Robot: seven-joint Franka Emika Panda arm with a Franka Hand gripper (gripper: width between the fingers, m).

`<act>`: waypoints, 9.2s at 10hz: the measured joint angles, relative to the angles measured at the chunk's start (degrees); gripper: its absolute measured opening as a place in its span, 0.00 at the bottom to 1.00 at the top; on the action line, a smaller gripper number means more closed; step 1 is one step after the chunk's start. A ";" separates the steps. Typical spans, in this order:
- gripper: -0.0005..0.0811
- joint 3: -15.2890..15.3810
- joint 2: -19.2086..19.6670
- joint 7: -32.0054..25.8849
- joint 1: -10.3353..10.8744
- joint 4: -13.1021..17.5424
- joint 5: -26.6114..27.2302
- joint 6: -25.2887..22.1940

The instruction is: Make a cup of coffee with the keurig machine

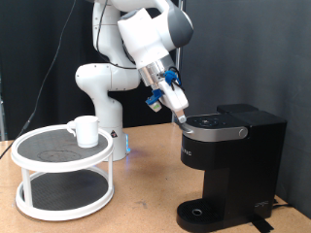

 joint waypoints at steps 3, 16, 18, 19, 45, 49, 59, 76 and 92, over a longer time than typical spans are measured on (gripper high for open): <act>0.01 -0.70 -1.60 -2.90 0.00 1.35 3.77 -4.50; 0.01 -9.11 -15.25 -10.56 -3.39 -12.03 9.97 -15.03; 0.01 -11.64 -17.99 -10.45 -4.28 -14.39 11.63 -15.94; 0.01 -12.62 -19.74 -8.96 -5.28 -15.62 11.80 -16.77; 0.01 -39.01 -22.76 -16.02 -18.94 -6.85 -11.85 -47.21; 0.57 -39.12 -22.06 -18.96 -18.95 -9.86 -14.33 -42.99; 0.91 -39.20 -18.68 -28.23 -18.96 -22.78 -16.80 -25.00; 0.01 -39.79 -17.73 -30.84 -19.01 -24.86 -16.82 -21.16; 0.01 -27.33 -23.75 -16.60 -15.43 -26.11 1.54 -17.87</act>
